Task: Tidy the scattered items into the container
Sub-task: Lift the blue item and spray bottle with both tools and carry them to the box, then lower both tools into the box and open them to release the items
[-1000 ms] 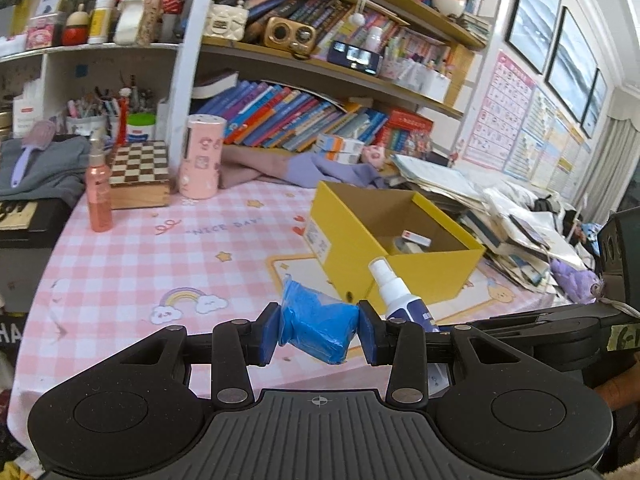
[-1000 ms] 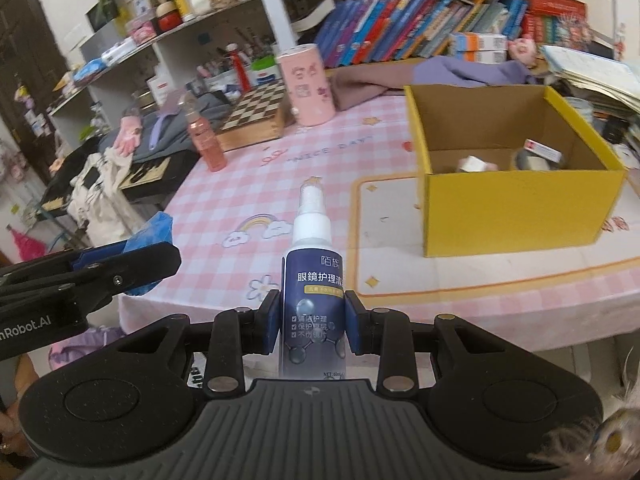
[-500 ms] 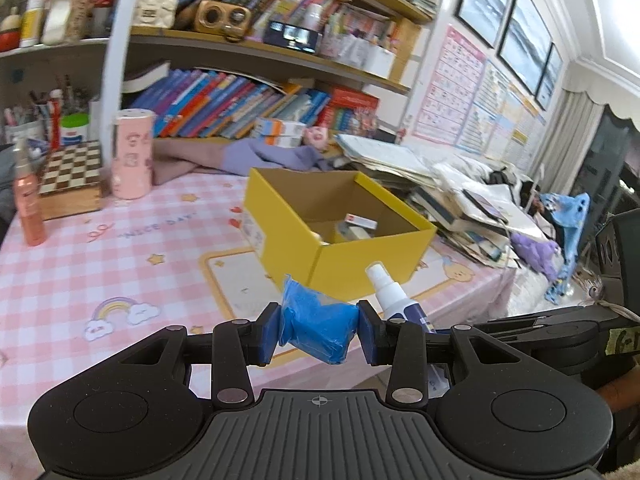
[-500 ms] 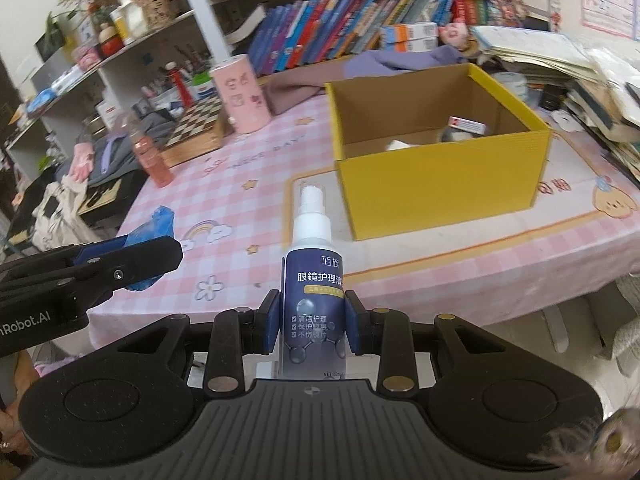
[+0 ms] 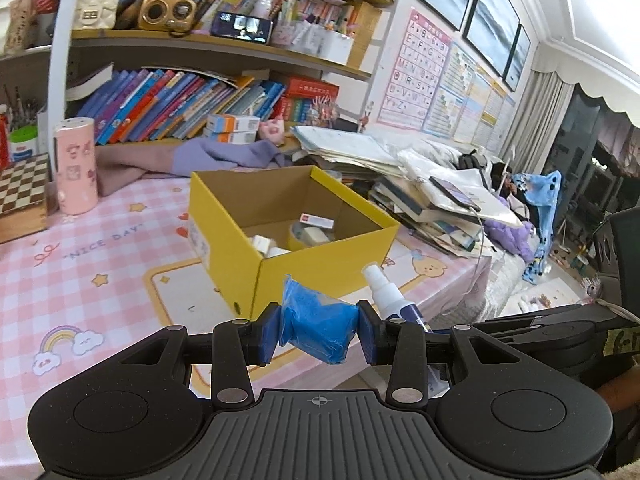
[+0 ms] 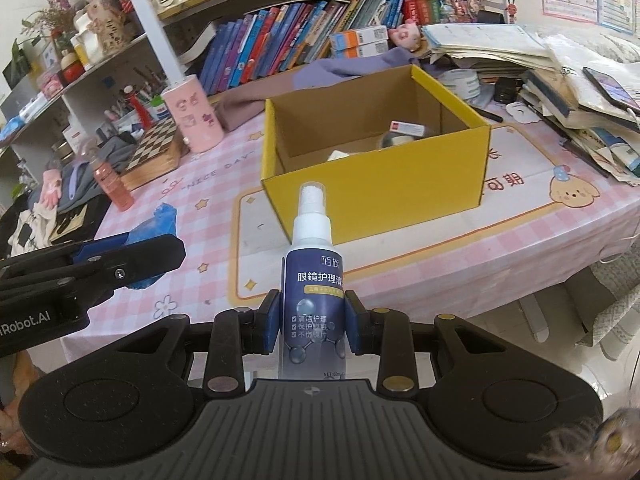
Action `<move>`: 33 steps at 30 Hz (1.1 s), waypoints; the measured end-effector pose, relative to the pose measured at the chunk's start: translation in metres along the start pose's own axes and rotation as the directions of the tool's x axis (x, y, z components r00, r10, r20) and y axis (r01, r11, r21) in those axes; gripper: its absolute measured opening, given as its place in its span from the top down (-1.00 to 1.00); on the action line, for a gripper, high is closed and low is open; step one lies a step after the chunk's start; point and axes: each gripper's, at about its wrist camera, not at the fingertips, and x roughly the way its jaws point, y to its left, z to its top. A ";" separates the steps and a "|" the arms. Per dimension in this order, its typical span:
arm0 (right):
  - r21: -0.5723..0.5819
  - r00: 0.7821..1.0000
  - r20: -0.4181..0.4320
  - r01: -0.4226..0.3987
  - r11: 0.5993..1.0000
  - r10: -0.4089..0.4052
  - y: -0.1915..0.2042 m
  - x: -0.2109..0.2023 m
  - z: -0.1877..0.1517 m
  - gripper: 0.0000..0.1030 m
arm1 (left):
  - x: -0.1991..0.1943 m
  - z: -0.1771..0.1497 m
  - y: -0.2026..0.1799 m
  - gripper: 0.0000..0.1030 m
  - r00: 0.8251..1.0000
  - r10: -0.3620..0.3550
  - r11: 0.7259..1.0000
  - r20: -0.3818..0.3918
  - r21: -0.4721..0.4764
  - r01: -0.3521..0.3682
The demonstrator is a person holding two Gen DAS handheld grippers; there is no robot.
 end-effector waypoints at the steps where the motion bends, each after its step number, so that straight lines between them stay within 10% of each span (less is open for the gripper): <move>1: 0.004 1.000 0.000 0.002 1.000 -0.002 -0.002 0.000 0.001 0.41 | 0.003 0.001 -0.001 0.25 1.000 -0.003 1.000 -0.002 0.002 0.003; 33: -0.009 0.994 0.106 -0.038 0.999 0.039 -0.069 0.030 0.099 0.41 | 0.092 0.068 -0.009 0.26 0.999 0.034 0.997 0.022 0.070 -0.035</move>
